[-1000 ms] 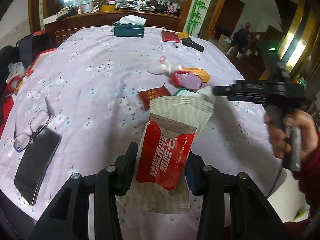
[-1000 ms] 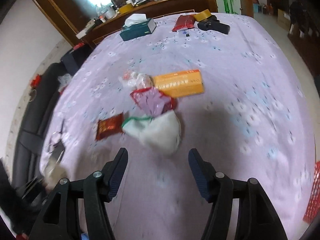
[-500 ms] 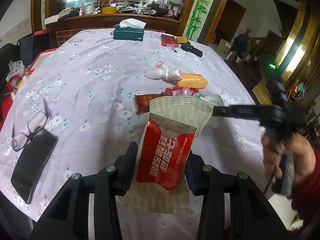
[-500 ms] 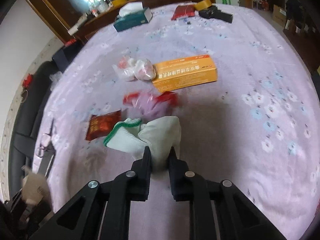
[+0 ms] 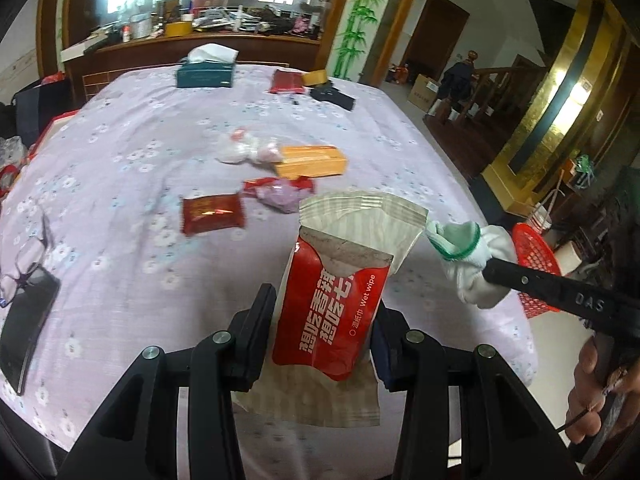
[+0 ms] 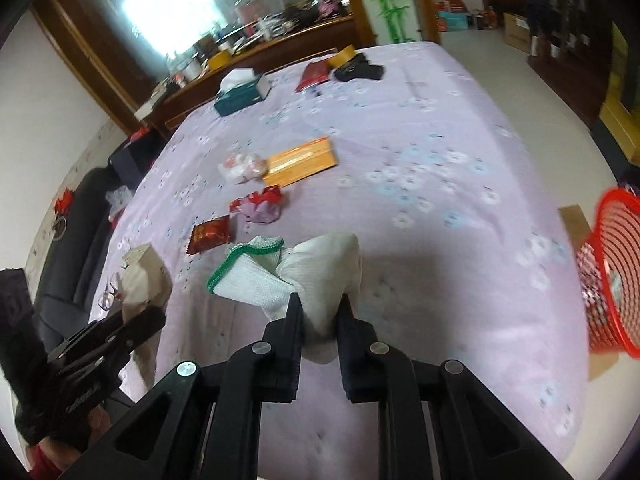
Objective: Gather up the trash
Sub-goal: 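Carry the wipe packet and towel over the red basket and open both tools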
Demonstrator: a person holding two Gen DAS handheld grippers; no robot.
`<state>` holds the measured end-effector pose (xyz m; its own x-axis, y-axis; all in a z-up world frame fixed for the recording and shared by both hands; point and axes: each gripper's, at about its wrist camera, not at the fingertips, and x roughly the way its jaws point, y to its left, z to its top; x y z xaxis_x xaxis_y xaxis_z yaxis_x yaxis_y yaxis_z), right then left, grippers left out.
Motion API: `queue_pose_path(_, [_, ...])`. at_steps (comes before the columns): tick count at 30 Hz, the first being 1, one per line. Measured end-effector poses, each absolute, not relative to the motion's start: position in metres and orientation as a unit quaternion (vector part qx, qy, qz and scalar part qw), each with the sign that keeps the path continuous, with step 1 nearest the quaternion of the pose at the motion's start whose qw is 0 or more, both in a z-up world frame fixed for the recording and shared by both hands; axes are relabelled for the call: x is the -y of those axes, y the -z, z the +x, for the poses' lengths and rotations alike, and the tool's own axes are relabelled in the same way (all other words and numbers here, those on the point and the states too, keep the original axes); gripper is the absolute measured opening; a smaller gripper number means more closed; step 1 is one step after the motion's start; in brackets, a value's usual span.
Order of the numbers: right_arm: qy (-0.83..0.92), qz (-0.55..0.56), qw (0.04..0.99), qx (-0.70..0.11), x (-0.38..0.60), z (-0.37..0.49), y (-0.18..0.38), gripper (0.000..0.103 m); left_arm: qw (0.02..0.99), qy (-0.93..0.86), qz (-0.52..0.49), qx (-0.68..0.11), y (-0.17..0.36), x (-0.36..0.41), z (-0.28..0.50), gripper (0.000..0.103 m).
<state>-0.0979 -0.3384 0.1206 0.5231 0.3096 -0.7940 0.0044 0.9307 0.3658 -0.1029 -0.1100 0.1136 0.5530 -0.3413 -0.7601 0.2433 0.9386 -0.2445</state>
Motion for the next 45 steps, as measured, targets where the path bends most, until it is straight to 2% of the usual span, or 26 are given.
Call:
queue_pose_path(15, [-0.061, 0.201, 0.87, -0.447, 0.406, -0.146, -0.145, 0.017, 0.877, 0.225, -0.022, -0.423, -0.135, 0.187, -0.116, 0.042])
queue_pose_path(45, [-0.038, 0.234, 0.885, -0.401, 0.474, -0.146, -0.17, 0.017, 0.878, 0.254, 0.0, -0.406, -0.16, 0.248, -0.099, 0.042])
